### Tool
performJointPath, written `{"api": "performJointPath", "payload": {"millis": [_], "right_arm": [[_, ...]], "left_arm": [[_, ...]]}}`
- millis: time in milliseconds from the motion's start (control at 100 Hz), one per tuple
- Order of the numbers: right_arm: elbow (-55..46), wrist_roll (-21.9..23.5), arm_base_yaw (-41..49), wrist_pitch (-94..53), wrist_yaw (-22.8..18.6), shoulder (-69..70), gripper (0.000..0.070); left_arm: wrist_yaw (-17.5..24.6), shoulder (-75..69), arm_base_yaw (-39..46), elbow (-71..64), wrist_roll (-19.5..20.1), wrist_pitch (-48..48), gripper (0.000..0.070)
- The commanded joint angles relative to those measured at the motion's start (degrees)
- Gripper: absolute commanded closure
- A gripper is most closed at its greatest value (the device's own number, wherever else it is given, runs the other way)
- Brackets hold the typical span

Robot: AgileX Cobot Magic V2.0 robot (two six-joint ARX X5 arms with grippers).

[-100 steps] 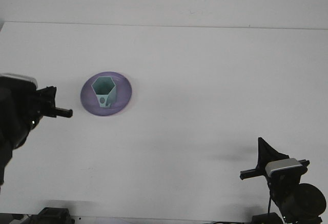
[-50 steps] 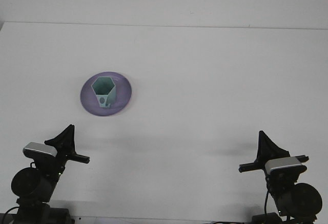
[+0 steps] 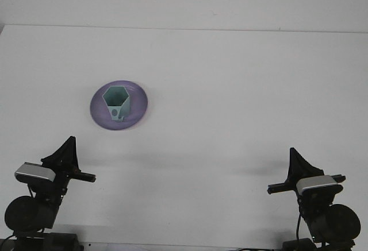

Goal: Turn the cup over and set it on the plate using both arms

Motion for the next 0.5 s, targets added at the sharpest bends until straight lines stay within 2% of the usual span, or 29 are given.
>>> {"api": "performJointPath", "payload": {"millis": [0,340,430,490], "right_arm": [[0.3,-0.2,0.0,0.7,0.0,0.2,0.0700],[0.3,-0.2,0.0,0.7,0.0,0.2,0.0700],[0.3,-0.2,0.0,0.7,0.0,0.2,0.0700],[0.3,-0.2,0.0,0.7,0.0,0.2,0.0700]], "left_arm": [[-0.1,0.1,0.0,0.3,-0.1,0.6,0.0688],[-0.3,-0.3,0.1,-0.2,0.2,0.5,0.0688],[-3.2,-2.5,0.2,-3.8,2.1,1.5,0.0688],[-5.4,-4.5,0.4,-7.8,2.1,3.8,0.0688]]}}
